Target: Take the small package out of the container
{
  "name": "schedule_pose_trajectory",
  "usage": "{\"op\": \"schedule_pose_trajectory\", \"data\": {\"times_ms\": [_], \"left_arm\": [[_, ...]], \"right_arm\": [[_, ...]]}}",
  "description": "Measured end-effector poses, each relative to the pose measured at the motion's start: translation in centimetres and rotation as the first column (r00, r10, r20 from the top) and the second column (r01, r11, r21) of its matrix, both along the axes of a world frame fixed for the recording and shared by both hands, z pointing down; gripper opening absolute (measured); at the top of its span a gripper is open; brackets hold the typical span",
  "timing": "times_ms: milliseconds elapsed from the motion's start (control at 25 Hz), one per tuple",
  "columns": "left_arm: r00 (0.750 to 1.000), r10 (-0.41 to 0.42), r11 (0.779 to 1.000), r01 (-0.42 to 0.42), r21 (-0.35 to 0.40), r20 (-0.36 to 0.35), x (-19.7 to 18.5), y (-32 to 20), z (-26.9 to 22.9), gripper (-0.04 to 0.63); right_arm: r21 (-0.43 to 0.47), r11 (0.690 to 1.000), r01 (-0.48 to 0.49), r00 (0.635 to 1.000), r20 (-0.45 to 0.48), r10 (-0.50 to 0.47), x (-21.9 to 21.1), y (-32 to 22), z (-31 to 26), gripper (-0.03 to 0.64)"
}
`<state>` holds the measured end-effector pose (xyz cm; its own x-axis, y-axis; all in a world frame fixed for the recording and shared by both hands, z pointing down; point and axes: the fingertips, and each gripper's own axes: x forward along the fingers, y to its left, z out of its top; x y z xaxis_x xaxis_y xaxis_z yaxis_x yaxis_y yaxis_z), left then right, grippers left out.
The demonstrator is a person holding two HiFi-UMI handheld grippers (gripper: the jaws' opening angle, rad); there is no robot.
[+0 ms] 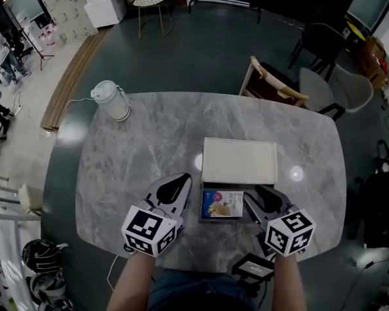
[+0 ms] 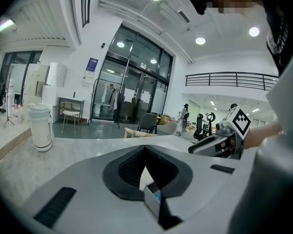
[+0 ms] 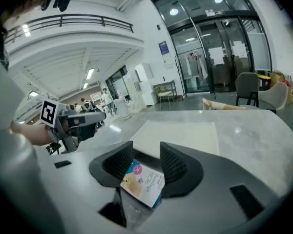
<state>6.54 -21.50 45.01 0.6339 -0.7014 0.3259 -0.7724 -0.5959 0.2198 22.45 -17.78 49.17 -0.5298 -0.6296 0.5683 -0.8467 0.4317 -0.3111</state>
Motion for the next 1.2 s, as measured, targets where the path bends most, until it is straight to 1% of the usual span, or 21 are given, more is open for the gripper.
{"op": "schedule_pose_trajectory", "data": {"times_ms": [120, 200, 280, 400, 560, 760, 920, 960, 1080, 1200], "left_arm": [[1.000, -0.005, 1.000, 0.005, -0.017, -0.005, -0.1, -0.5, 0.8, 0.011], [1.000, -0.007, 1.000, 0.007, -0.021, -0.006, -0.3, -1.0, 1.1, 0.011], [1.000, -0.013, 1.000, 0.013, -0.029, -0.012, -0.7, -1.4, 1.4, 0.011], [0.999, -0.020, 0.999, 0.019, -0.039, -0.027, -0.9, -2.0, 1.7, 0.011], [0.999, -0.026, 0.999, 0.024, -0.045, -0.041, -0.8, -2.4, 1.7, 0.011], [0.998, -0.022, 0.999, 0.020, -0.043, -0.055, -0.8, -2.1, 1.5, 0.011], [0.997, -0.040, 0.998, 0.037, -0.045, -0.060, -1.2, -1.9, 1.3, 0.011], [0.997, -0.042, 0.998, 0.039, -0.044, -0.060, -1.3, -1.9, 1.2, 0.011], [0.997, -0.048, 0.998, 0.046, -0.040, -0.062, -1.7, -1.9, 1.1, 0.011], [0.997, -0.049, 0.998, 0.047, -0.039, -0.058, -1.7, -1.5, 1.0, 0.011]], "right_arm": [[-0.135, 0.990, 0.035, 0.998, -0.047, -0.042, -0.3, 1.1, 3.4, 0.191], [-0.227, 0.973, 0.050, 0.995, -0.070, -0.068, -0.5, 1.4, 5.8, 0.205], [-0.305, 0.951, 0.047, 0.993, -0.088, -0.077, -0.4, 1.5, 7.8, 0.241], [-0.377, 0.926, 0.034, 0.991, -0.105, -0.079, 0.1, 1.2, 9.5, 0.244], [-0.475, 0.879, 0.054, 0.990, -0.091, -0.110, -0.3, 0.6, 11.2, 0.244], [-0.543, 0.835, 0.091, 0.982, -0.092, -0.166, -0.6, 0.6, 12.4, 0.244], [-0.558, 0.820, 0.127, 0.970, -0.104, -0.221, -1.0, 0.6, 13.4, 0.242], [-0.558, 0.819, 0.136, 0.967, -0.106, -0.232, -0.9, 0.6, 13.6, 0.223], [-0.561, 0.808, 0.181, 0.958, -0.084, -0.273, -1.2, 0.7, 13.6, 0.236], [-0.564, 0.789, 0.244, 0.936, -0.075, -0.343, -1.3, 1.6, 13.4, 0.247]]}}
